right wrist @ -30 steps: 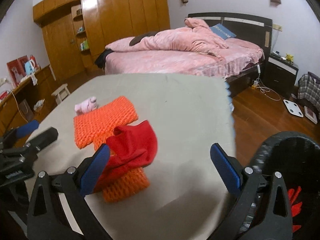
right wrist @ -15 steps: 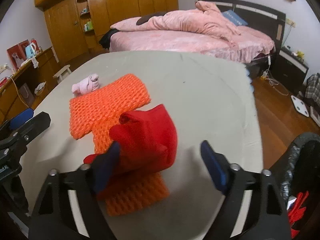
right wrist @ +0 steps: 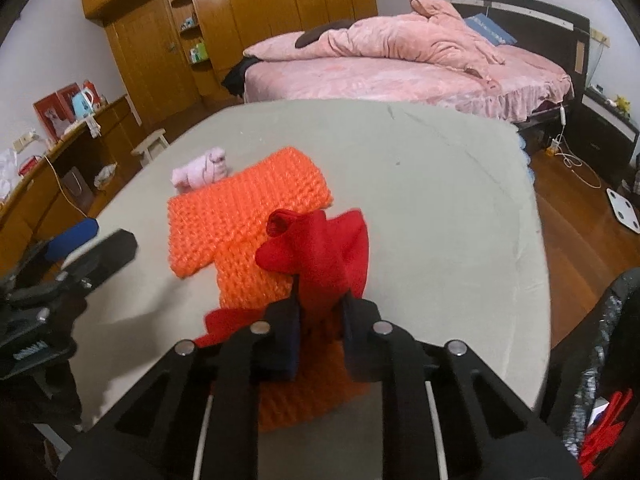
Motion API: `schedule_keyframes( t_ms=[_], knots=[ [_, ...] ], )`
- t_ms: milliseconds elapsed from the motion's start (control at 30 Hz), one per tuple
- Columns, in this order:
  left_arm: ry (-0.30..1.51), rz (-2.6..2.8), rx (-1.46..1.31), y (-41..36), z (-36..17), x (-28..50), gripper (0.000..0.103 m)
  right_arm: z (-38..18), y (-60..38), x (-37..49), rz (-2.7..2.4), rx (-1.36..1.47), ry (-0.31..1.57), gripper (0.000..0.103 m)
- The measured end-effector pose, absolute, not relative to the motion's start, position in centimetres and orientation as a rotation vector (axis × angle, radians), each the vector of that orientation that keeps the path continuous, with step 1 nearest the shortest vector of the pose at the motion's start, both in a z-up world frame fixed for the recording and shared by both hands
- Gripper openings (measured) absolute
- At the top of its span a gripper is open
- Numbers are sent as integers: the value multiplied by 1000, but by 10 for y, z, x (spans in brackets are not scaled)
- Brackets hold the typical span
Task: Collect trash
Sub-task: 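Grasp the red glove with the right tool while the left grasps the orange mesh pad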
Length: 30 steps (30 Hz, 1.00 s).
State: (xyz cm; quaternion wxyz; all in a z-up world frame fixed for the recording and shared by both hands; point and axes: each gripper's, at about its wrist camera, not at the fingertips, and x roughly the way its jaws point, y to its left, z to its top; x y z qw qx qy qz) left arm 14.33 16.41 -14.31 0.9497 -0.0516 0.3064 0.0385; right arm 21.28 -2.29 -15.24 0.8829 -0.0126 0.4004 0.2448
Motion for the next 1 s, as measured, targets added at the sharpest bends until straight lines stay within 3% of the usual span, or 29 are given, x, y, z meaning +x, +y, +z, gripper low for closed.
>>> schedule_keyframes(
  t_ms=[333, 633, 800, 900, 967, 1000],
  knots=[
    [637, 26, -95, 136, -141, 150, 94, -118, -66, 206, 450, 30, 757, 14],
    [711, -24, -91, 101, -160, 166, 92, -119, -98, 203, 397, 61, 756, 14],
    [759, -40, -94, 93, -168, 174, 79, -125, -101, 204, 404, 74, 760, 14],
    [808, -59, -96, 89, -175, 181, 69, -125, -99, 204, 409, 73, 753, 14],
    [838, -81, -106, 87, -180, 184, 55, -125, -98, 204, 412, 73, 752, 15],
    [851, -90, -109, 86, -182, 185, 54, -125, -98, 204, 413, 73, 753, 15]
  ],
)
